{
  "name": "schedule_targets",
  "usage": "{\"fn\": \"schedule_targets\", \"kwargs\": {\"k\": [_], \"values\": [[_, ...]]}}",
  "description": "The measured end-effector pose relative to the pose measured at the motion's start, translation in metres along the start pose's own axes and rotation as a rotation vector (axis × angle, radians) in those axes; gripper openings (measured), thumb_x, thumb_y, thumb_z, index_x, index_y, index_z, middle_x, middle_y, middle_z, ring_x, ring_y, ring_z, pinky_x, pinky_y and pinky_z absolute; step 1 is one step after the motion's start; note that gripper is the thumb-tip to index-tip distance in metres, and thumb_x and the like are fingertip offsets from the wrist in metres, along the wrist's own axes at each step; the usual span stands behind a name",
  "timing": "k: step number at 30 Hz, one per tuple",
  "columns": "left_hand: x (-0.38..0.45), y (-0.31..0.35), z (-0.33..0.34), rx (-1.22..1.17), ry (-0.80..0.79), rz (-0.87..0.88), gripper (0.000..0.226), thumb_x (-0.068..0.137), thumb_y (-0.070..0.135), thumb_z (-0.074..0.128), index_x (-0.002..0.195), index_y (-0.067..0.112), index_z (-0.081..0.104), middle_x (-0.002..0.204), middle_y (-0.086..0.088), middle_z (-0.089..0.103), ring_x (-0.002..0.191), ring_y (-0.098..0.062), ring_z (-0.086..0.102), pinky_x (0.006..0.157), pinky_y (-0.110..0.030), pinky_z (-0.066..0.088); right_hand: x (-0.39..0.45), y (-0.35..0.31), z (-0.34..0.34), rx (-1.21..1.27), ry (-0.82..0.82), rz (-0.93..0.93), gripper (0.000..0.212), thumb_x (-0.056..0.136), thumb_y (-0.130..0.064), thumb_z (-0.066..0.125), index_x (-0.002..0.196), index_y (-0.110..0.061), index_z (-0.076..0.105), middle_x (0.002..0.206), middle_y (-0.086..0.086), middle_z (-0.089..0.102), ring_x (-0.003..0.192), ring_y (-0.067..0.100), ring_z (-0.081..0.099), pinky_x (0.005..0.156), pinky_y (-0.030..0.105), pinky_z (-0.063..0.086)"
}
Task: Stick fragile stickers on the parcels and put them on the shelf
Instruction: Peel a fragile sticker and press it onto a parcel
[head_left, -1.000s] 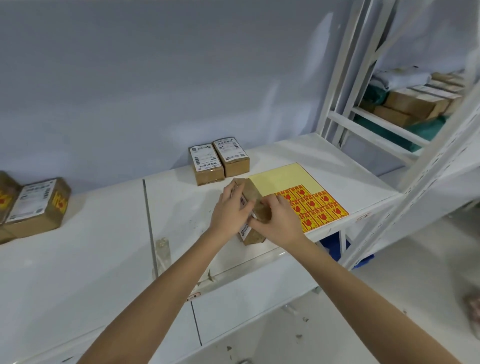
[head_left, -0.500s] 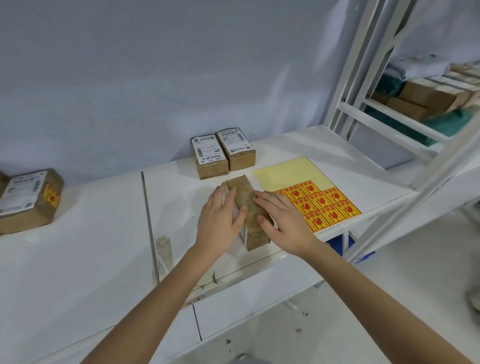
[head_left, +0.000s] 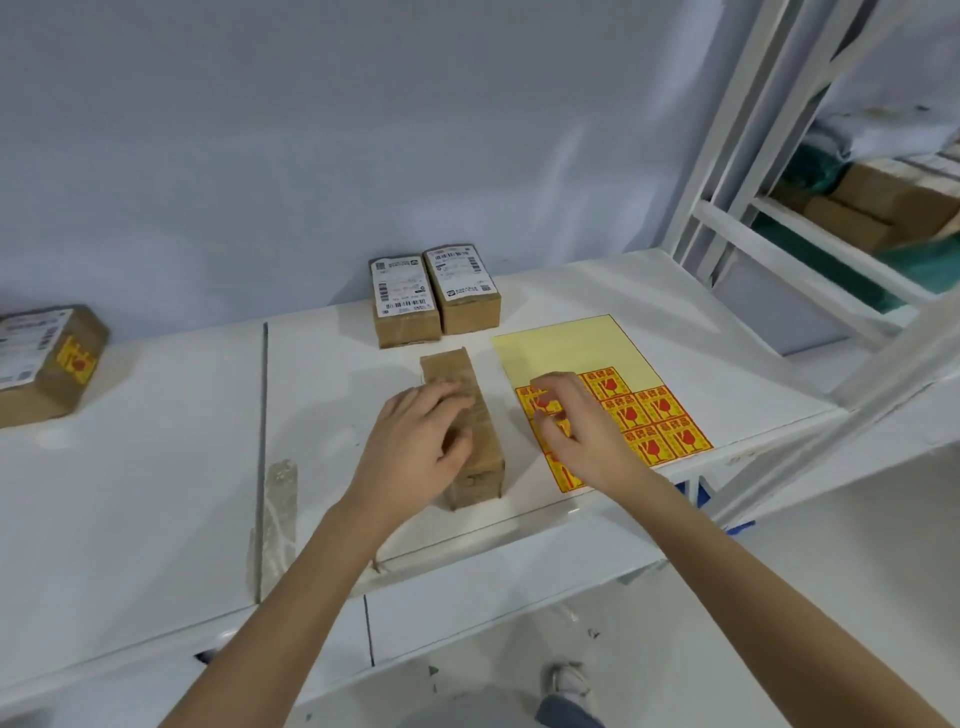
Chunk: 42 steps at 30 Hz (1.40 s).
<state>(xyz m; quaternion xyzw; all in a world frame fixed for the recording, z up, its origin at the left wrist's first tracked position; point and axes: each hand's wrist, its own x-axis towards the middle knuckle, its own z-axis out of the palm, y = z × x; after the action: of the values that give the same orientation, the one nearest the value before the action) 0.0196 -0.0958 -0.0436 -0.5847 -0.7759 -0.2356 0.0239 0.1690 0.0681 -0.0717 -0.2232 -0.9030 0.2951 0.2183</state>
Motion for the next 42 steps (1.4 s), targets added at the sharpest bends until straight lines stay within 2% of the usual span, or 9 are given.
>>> {"fn": "schedule_targets", "kwargs": {"k": [4, 8, 14, 19, 23, 27, 31, 35, 42], "values": [[0.021, 0.033, 0.004, 0.064, 0.124, -0.031, 0.041, 0.084, 0.031, 0.035, 0.098, 0.012, 0.069, 0.097, -0.002, 0.064, 0.091, -0.022, 0.058, 0.081, -0.034, 0.045, 0.005, 0.031, -0.025, -0.047, -0.017, 0.012, 0.032, 0.091, -0.012, 0.053, 0.123, -0.01, 0.051, 0.124, 0.005, 0.049, 0.107, 0.017, 0.055, 0.081, 0.035, 0.05], [0.05, 0.076, 0.036, 0.062, 0.101, 0.005, 0.032, 0.084, 0.025, 0.041, 0.088, 0.012, 0.07, 0.089, -0.001, 0.063, 0.085, -0.021, 0.059, 0.072, -0.033, 0.048, 0.01, 0.062, -0.048, -0.081, -0.051, 0.061, 0.034, 0.091, -0.013, 0.053, 0.124, -0.007, 0.051, 0.123, 0.007, 0.05, 0.107, 0.02, 0.054, 0.085, 0.032, 0.048], [0.082, 0.113, 0.084, 0.228, -0.082, -0.09, 0.03, 0.084, 0.026, 0.057, 0.108, 0.011, 0.066, 0.113, -0.008, 0.062, 0.108, -0.026, 0.057, 0.091, -0.04, 0.044, 0.015, 0.099, -0.073, -0.11, -0.107, 0.1, 0.034, 0.09, -0.014, 0.053, 0.124, -0.009, 0.051, 0.122, 0.007, 0.051, 0.108, 0.021, 0.053, 0.087, 0.035, 0.047], [0.078, 0.101, 0.084, 0.474, -0.04, -0.234, 0.033, 0.071, 0.04, 0.066, 0.086, 0.012, 0.074, 0.098, -0.013, 0.068, 0.107, -0.032, 0.059, 0.104, -0.048, 0.035, 0.02, 0.104, -0.078, -0.109, -0.154, 0.043, 0.033, 0.092, -0.016, 0.051, 0.124, -0.011, 0.051, 0.124, 0.005, 0.05, 0.113, 0.018, 0.049, 0.089, 0.031, 0.045], [0.074, 0.091, 0.071, 0.514, -0.001, -0.378, 0.05, 0.073, 0.048, 0.062, 0.105, 0.01, 0.07, 0.124, -0.021, 0.058, 0.122, -0.036, 0.051, 0.107, -0.055, 0.03, 0.026, 0.091, -0.066, -0.049, -0.239, -0.042, 0.034, 0.093, -0.017, 0.05, 0.126, -0.011, 0.05, 0.126, 0.005, 0.049, 0.112, 0.018, 0.052, 0.092, 0.03, 0.046], [0.07, 0.073, 0.056, 0.476, -0.034, -0.528, 0.067, 0.084, 0.046, 0.056, 0.14, 0.012, 0.042, 0.151, -0.013, 0.03, 0.141, -0.028, 0.024, 0.117, -0.045, 0.015, 0.031, 0.084, -0.057, -0.001, -0.298, -0.087, 0.034, 0.094, -0.016, 0.05, 0.128, -0.012, 0.05, 0.128, 0.004, 0.049, 0.119, 0.017, 0.046, 0.097, 0.029, 0.042], [0.064, 0.062, 0.046, 0.381, 0.034, -0.581, 0.067, 0.087, 0.043, 0.053, 0.143, 0.011, 0.033, 0.153, -0.006, 0.026, 0.141, -0.021, 0.022, 0.117, -0.036, 0.014, 0.034, 0.078, -0.053, 0.026, -0.316, -0.13, 0.032, 0.093, -0.016, 0.05, 0.125, -0.013, 0.052, 0.126, 0.002, 0.05, 0.117, 0.015, 0.047, 0.095, 0.028, 0.043], [0.062, 0.064, 0.047, 0.395, -0.016, -0.585, 0.065, 0.089, 0.041, 0.05, 0.145, 0.014, 0.03, 0.155, -0.005, 0.021, 0.144, -0.021, 0.015, 0.117, -0.037, 0.011, 0.037, 0.073, -0.048, 0.023, -0.315, -0.137, 0.031, 0.093, -0.016, 0.05, 0.124, -0.012, 0.053, 0.125, 0.003, 0.051, 0.115, 0.016, 0.049, 0.095, 0.029, 0.044], [0.066, 0.067, 0.048, 0.42, -0.011, -0.645, 0.059, 0.095, 0.02, 0.037, 0.149, 0.008, 0.015, 0.157, -0.005, 0.016, 0.145, -0.019, 0.01, 0.118, -0.037, 0.008, 0.035, 0.067, -0.044, -0.02, -0.306, -0.101, 0.029, 0.094, -0.016, 0.05, 0.122, -0.013, 0.055, 0.122, 0.003, 0.052, 0.115, 0.016, 0.048, 0.093, 0.027, 0.042]]}}
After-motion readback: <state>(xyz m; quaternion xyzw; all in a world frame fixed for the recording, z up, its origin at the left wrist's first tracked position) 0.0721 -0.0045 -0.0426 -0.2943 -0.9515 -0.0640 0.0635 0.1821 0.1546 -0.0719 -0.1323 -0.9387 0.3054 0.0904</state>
